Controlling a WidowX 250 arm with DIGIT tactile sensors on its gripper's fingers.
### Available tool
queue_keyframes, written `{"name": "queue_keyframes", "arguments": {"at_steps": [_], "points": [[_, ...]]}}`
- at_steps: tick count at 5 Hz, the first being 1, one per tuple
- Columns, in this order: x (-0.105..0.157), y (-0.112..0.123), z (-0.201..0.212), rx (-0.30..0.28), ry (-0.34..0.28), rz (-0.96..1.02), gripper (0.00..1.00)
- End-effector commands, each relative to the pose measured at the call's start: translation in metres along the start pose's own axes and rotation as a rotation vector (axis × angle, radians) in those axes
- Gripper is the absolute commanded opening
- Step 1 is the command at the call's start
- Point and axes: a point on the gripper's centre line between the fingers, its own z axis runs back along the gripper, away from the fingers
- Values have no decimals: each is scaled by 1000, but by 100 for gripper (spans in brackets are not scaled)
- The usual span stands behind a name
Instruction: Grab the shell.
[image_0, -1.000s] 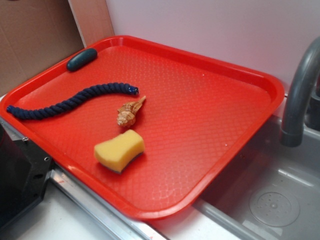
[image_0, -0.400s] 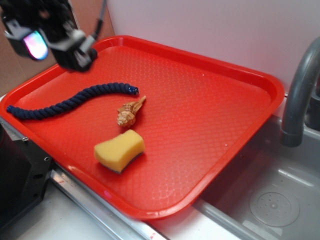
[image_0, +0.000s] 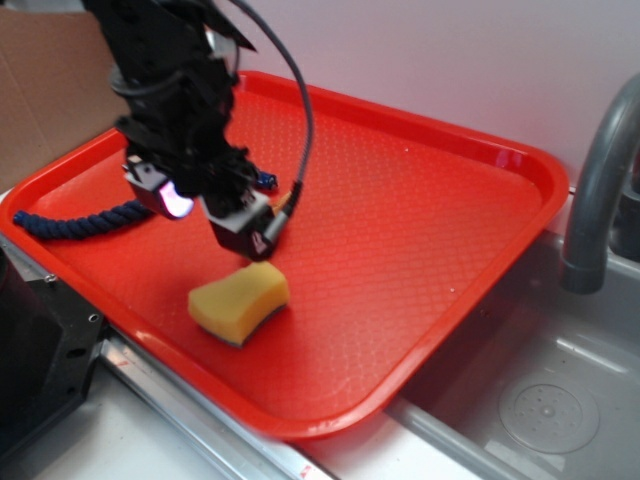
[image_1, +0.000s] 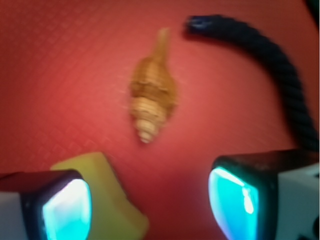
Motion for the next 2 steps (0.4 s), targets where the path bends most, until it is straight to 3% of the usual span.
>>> {"name": "queue_keyframes", "arguments": {"at_steps": [1,2], "points": [[40,8,-16,-26,-3,9,100],[44,5,-24,-13,20,-2,100]]}}
